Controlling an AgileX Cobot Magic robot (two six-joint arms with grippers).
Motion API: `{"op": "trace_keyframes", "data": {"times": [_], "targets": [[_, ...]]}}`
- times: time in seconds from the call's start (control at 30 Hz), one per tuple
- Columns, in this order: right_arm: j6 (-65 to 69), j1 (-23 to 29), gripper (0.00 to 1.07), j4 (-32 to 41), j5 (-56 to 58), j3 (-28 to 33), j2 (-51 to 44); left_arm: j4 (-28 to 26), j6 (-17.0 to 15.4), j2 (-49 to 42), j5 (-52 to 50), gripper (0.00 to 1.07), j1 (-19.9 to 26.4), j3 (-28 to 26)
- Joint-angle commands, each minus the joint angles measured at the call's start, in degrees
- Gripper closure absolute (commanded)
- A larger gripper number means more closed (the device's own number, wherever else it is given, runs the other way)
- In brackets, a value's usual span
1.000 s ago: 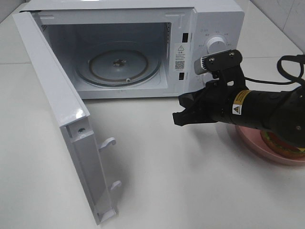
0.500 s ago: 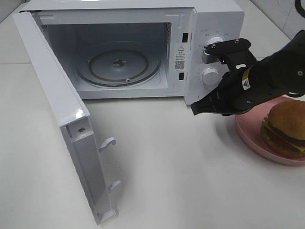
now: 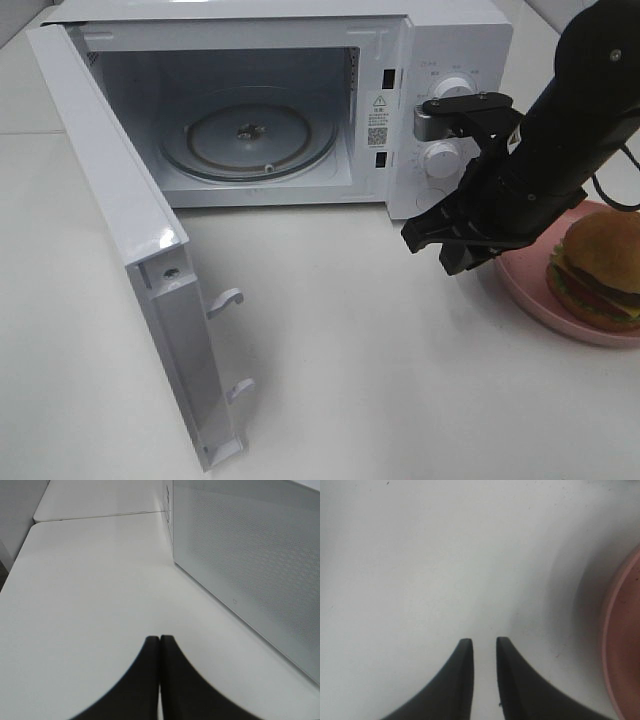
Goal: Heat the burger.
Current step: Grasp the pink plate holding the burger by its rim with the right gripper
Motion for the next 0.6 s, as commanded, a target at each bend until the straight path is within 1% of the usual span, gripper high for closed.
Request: {"op": "trace_keyframes", "data": {"times": [0.03,0.07,0.1,0.13,0.17,0.2,0.23,0.27,0.3,0.43,0.47,0.53,0.6], "targets": [[-1.20,-0.29,0.67,1.60,3.21,-1.66,-0.34,-0.23,0.00,-1.15,-0.29,1.07,0.11,0.11],[-1.20,-0.29,0.67,1.60,3.21,-1.66,-0.34,-0.23,0.00,-1.15,-0.29,1.07,0.11,0.11],[-1.15,-0.29,0.56,2.18,3.90,-2.69,-0.34,-0.23,0.00,-1.15,-0.29,1.07,0.11,0.11],[-1.09,-0.29,0.50,2.35,4.30,-3.09,-0.34,-0.23,0.00,-1.15,-0.29,1.07,0.11,0.11],[-1.09,-0.29,0.50,2.35,4.30,-3.09,-0.34,-0.23,0.00,-1.15,-0.29,1.07,0.11,0.11],[-1.09,-0.29,0.38,2.35,4.87,-3.84,-0.34,-0.23,0.00,-1.15,-0.29,1.07,0.11,0.11],[-0.86,-0.29,0.33,2.35,4.93,-4.13,-0.34,-0.23,0.00,-1.15,-0.29,1.07,0.11,0.11],[-0.86,-0.29,0.33,2.35,4.93,-4.13,-0.34,-0.23,0.00,-1.15,-0.29,1.07,0.11,0.11],[0.40,-0.29,0.27,2.01,5.27,-4.87,-0.17,-0.23,0.00,-1.15,-0.29,1.07,0.11,0.11],[1.09,-0.29,0.29,1.55,6.47,-6.07,0.63,-0.23,0.00,-1.15,-0.29,1.07,0.11,0.11],[2.35,-0.29,0.31,0.34,8.02,-7.22,1.83,-0.23,0.00,-1.15,-0.29,1.07,0.11,0.11],[3.15,-0.29,0.31,-0.46,8.65,-7.68,2.46,-0.23,0.00,-1.15,-0.29,1.07,0.11,0.11],[8.02,-0.29,0.31,-6.13,10.83,-10.03,5.61,-0.23,0.00,-1.15,-0.29,1.07,0.11,0.11]]}}
